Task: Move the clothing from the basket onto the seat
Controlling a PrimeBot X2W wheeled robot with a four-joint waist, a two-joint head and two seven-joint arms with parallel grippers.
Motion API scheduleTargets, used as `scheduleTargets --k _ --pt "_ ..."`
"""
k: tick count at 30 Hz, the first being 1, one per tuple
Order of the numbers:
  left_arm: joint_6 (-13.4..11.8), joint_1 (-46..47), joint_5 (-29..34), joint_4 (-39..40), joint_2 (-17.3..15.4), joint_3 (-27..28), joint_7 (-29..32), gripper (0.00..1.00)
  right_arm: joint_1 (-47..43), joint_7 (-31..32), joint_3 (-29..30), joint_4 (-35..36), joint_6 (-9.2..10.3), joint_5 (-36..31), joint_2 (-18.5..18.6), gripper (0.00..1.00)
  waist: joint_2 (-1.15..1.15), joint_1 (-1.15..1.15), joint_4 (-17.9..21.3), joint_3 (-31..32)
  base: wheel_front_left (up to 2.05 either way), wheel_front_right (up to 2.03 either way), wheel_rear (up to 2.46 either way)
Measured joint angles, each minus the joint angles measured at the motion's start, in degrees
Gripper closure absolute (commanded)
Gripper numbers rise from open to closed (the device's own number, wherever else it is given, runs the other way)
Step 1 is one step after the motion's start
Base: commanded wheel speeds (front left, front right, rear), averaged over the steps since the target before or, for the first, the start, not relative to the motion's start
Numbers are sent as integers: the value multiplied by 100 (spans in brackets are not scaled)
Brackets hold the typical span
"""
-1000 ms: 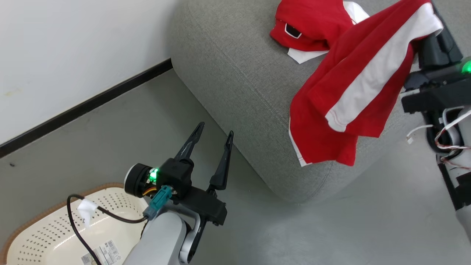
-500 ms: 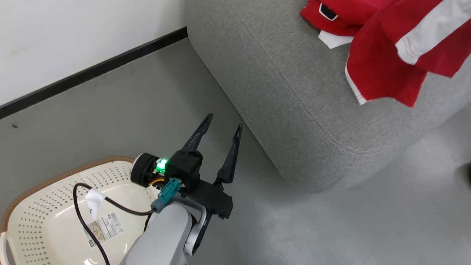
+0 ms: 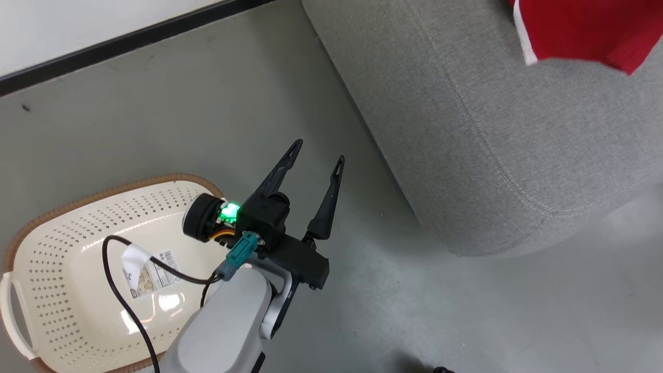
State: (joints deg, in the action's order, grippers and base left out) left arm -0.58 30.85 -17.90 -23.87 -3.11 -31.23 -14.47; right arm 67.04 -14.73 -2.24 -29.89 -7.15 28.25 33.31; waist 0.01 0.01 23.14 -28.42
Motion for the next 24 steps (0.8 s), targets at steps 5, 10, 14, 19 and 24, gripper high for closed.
scheduleTargets --k 5,10,14,19,24 --pt "1 182 49 -12 1 -65 0 0 231 -3 345 -279 0 -26 353 100 0 0 -140 -236 0 0 0" --pt "8 209 108 -88 -2 -87 0 0 555 -5 573 -866 2 -67 648 100 0 -1 -250 -474 0 0 0" --pt "12 328 153 -124 0 -141 0 0 647 -4 688 -1495 14 -97 779 100 -1 -1 -320 -669 0 0 0" --pt "13 449 188 -145 -1 -290 0 0 679 -4 747 -2137 18 -93 802 100 0 -1 -413 -914 0 0 0" --pt "16 451 227 -225 -2 -324 0 0 848 -3 687 -2528 18 -94 779 100 -1 -1 -517 -1154 0 0 0"
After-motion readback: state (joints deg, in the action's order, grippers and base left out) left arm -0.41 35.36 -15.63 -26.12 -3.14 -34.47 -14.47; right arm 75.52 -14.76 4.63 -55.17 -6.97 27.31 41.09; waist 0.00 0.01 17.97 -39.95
